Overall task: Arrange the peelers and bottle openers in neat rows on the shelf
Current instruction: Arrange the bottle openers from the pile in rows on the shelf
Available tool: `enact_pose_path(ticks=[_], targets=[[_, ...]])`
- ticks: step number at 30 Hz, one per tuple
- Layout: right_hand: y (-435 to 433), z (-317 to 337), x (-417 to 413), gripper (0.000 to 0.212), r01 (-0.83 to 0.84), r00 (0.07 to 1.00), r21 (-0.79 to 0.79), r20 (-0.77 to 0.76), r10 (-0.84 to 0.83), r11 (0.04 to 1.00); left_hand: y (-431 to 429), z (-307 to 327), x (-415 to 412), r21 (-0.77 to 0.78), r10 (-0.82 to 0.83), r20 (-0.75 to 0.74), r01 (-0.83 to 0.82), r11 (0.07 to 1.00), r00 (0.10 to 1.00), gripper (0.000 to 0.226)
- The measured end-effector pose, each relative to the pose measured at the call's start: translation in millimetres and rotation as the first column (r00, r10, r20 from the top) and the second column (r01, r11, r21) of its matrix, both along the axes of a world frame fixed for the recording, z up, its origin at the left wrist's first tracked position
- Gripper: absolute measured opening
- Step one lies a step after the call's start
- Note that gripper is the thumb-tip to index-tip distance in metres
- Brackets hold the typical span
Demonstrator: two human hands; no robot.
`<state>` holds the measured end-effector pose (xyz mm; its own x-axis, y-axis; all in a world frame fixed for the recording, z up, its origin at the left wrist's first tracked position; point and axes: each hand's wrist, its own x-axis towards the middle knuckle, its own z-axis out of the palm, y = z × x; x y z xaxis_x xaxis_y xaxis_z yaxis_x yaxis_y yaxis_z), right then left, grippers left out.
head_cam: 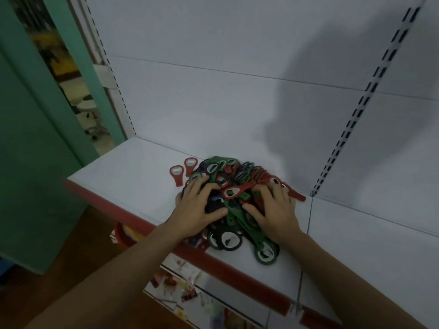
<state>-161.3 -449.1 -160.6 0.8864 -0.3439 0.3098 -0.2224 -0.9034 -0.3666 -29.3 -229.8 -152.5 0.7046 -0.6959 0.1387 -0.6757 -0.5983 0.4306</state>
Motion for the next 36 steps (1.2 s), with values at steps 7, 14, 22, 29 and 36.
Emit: enact_pose_path(ticks=[7,14,22,29,36], targets=[[8.6,11.7,-15.9,0.047,-0.126,0.980,0.127,0.172,0.103,0.984,8.4,4.0,-2.6,-0.052,-0.041,-0.066,0.038,0.998,0.997,0.069],[31.8,31.1,-35.0,0.077,-0.305,0.952,-0.054,-0.001,0.305,0.951,12.0,0.5,-10.5,-0.001,-0.008,0.087,0.008,1.000,0.996,0.052],[75.3,33.3,-9.4,0.039,-0.703,0.709,-0.206,-0.132,0.693,0.680,-1.7,8.1,-8.6,-0.051,0.062,0.013,-0.061,0.997,0.998,0.048],[48.4,32.2,-7.4,0.040,-0.655,0.756,-0.232,-0.188,0.627,0.720,24.4,26.5,0.6,-0.139,-0.015,-0.131,-0.003,0.990,0.991,0.049],[22.9,33.6,-18.6,0.057,-0.607,0.793,-0.207,-0.216,0.569,0.767,36.5,28.3,-25.5,0.525,0.210,-0.189,-0.082,0.847,0.959,0.140]])
